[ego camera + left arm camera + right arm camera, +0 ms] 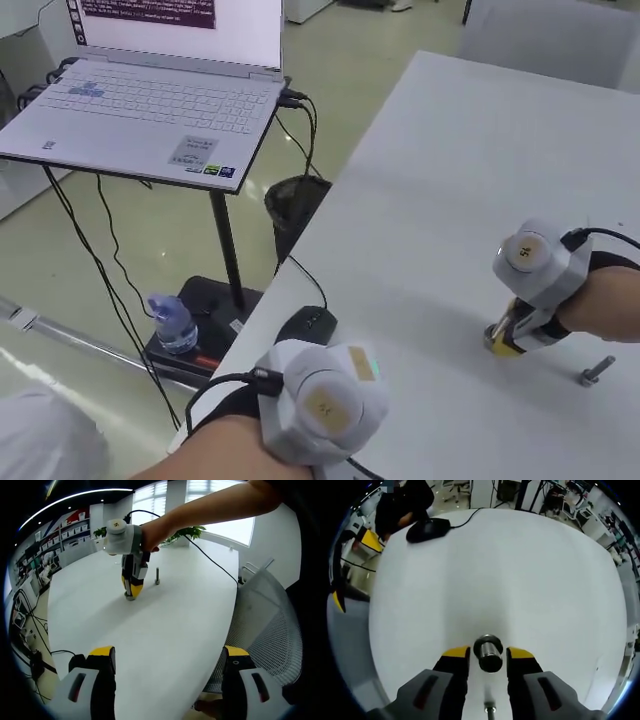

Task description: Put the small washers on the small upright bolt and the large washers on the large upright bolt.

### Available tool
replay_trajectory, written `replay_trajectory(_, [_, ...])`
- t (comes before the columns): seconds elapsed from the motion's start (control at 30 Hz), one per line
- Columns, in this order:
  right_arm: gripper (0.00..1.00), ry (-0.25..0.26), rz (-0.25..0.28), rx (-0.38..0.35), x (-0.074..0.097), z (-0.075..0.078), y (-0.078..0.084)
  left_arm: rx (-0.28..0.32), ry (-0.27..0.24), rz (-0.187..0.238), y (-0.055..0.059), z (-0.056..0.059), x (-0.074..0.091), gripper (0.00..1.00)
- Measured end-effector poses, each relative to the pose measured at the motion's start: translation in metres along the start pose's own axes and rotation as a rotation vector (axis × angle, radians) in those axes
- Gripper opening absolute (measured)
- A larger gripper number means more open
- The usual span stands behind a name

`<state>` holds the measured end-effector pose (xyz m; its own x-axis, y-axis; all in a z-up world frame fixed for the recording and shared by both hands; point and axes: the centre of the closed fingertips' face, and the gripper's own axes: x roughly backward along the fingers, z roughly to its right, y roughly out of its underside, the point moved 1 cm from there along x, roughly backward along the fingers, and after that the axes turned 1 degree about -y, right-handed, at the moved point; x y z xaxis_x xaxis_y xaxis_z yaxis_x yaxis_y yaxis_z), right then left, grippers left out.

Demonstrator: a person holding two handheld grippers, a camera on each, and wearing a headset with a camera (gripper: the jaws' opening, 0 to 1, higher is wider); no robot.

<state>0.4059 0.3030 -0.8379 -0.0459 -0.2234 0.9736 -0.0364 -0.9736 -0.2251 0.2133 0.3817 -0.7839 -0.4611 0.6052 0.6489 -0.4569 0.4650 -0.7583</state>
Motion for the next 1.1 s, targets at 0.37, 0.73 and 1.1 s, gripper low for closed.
replay_trajectory(0.37, [0.36, 0.026, 0.117, 0.019, 0.03, 0.002, -0.007, -0.015, -0.02, 0.007, -0.003, -0.003, -0.003, 0.89])
replay_trajectory(0.73, [0.42, 0.075, 0.272, -0.008, 0.083, -0.002, 0.004, -0.016, -0.028, 0.03, -0.017, 0.002, -0.005, 0.89])
replay_trajectory(1.1, [0.46, 0.128, 0.416, -0.089, 0.14, -0.024, 0.039, 0.021, -0.043, 0.077, -0.032, 0.012, -0.002, 0.89])
